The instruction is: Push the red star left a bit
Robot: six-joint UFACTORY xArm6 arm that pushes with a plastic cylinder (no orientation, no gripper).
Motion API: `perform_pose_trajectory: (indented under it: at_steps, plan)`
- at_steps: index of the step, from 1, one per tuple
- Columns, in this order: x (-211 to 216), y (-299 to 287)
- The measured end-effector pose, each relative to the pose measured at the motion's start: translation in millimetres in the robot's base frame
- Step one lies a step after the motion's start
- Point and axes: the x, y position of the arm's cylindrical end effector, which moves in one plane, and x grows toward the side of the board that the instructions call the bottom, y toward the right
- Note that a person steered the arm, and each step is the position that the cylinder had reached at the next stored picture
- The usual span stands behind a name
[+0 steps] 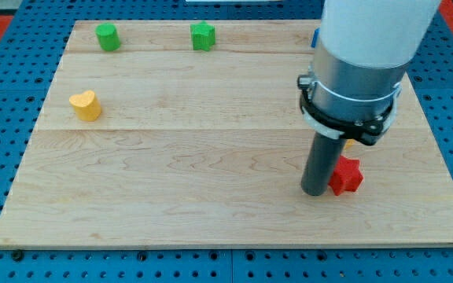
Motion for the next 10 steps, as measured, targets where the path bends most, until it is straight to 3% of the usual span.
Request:
perform_pose_trajectory:
  at_steps: [2,3,4,5,6,9,10]
  plan:
    - [-14,47]
    - [8,35]
    - [41,117]
    - [13,184]
    - [-41,189]
    - [-45,49]
    - [-45,56]
